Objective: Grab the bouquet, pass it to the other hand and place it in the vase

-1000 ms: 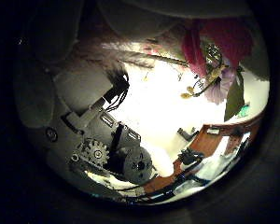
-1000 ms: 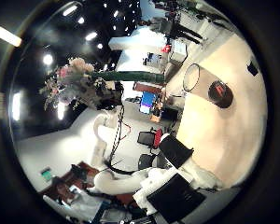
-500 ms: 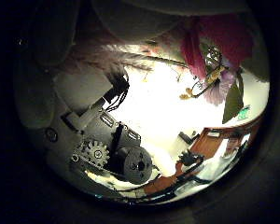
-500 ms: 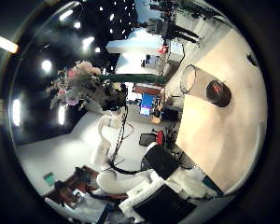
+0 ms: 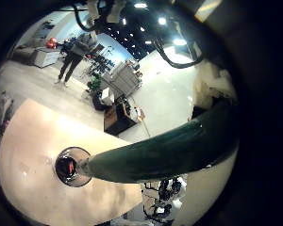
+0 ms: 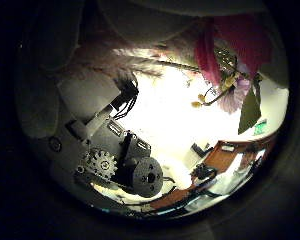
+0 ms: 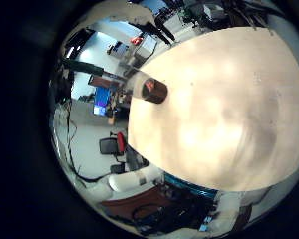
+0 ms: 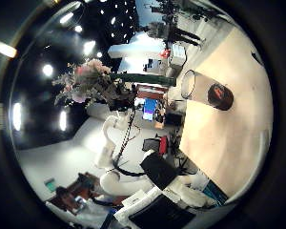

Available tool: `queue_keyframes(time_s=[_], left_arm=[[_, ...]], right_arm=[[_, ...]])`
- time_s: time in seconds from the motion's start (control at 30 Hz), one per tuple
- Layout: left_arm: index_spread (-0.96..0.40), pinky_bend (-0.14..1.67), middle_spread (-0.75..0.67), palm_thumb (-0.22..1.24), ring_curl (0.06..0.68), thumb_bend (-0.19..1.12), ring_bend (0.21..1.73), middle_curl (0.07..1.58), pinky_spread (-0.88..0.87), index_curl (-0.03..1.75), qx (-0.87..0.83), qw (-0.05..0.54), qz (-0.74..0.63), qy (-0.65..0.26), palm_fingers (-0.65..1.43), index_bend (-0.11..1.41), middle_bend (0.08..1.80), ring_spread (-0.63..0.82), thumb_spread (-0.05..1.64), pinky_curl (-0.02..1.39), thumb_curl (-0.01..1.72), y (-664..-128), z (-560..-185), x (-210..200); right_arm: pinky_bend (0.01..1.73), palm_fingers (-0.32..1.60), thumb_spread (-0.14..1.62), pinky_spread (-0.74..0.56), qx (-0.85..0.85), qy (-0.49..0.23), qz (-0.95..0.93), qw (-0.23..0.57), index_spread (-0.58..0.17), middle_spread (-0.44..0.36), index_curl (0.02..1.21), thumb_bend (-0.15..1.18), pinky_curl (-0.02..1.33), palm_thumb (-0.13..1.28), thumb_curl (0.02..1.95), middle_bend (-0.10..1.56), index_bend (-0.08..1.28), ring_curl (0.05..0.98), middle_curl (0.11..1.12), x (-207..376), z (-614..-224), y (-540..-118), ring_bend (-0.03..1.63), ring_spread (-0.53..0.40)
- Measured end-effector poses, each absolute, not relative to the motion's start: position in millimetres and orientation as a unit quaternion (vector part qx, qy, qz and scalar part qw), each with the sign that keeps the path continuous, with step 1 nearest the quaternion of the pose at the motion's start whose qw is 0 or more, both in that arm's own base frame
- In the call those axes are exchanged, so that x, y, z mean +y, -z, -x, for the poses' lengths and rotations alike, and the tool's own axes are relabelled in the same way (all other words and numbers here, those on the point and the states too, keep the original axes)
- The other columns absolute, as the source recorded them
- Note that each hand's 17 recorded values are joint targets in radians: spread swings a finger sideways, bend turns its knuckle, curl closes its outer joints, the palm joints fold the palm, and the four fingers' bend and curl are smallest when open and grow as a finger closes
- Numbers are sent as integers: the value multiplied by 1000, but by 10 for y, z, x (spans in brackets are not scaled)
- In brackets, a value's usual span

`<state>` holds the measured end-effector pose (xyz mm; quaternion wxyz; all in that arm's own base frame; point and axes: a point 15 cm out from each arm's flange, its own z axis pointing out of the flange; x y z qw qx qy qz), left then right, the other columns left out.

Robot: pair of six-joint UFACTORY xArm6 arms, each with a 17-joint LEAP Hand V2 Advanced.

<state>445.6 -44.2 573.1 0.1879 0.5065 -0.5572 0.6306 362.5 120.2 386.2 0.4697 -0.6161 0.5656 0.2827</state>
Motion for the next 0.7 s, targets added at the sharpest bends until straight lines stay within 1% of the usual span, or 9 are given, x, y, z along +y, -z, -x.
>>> queue_keyframes(time_s=[0.23, 0.5, 0.7], left_arm=[[-773, 1451, -562, 1055, 575, -5, 1497, 1038, -465, 1350, -556, 204, -511, -623, 1076, 515, 1055, -393, 1106, 640, 858, -5574, -4543, -510], [-780, 1444, -571, 1054, 574, -5, 1494, 1048, -467, 1373, -555, 206, -512, -623, 1081, 494, 1044, -393, 1109, 646, 861, -5572, -4556, -516], [-779, 1443, -576, 1009, 572, -21, 1484, 1055, -468, 1391, -553, 215, -516, -618, 1074, 469, 1036, -397, 1084, 648, 840, -5507, -4596, -520]], right_arm=[[741, 6, 1075, 498, 565, -284, 616, 470, -343, 156, 239, -25, 346, 500, 398, 226, 148, 244, 337, 1205, -3618, -3851, 600, 239], [743, 21, 1081, 499, 561, -290, 618, 468, -342, 152, 244, -21, 327, 513, 396, 223, 149, 243, 341, 1226, -3584, -3875, 600, 239], [742, 21, 1083, 498, 565, -286, 615, 471, -342, 151, 245, -24, 317, 517, 396, 224, 148, 242, 343, 1175, -3604, -3877, 599, 240]])
